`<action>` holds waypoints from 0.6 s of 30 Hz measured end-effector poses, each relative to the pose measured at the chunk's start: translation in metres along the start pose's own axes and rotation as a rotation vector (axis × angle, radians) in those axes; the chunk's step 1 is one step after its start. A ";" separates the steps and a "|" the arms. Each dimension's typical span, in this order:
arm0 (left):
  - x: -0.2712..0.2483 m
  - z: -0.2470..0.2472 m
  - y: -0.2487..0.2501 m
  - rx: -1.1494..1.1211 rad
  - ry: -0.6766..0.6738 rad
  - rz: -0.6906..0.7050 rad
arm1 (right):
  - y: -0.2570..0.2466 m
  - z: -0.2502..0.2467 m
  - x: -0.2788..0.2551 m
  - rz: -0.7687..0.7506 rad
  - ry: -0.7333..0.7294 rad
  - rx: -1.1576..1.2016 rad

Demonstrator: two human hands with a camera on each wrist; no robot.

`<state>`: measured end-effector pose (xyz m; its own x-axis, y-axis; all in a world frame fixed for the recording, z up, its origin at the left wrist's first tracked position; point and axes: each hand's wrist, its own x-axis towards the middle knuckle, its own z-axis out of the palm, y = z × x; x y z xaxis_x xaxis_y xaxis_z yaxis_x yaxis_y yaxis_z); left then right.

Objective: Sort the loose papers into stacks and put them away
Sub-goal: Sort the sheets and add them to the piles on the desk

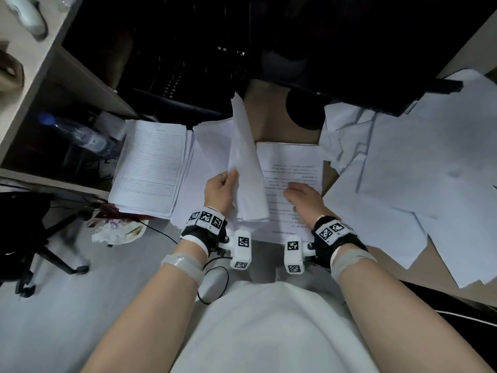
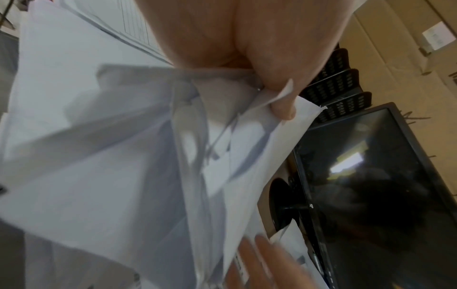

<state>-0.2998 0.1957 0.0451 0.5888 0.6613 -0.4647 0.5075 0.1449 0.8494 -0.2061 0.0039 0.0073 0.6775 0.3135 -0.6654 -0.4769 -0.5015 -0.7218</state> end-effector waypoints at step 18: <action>-0.032 -0.001 -0.011 0.032 0.056 0.055 | -0.011 -0.016 -0.012 -0.133 0.067 -0.187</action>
<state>-0.3246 0.1740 0.0512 0.5808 0.7078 -0.4021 0.4958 0.0841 0.8643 -0.2003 -0.0071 0.0263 0.7658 0.3361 -0.5482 -0.2733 -0.6016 -0.7506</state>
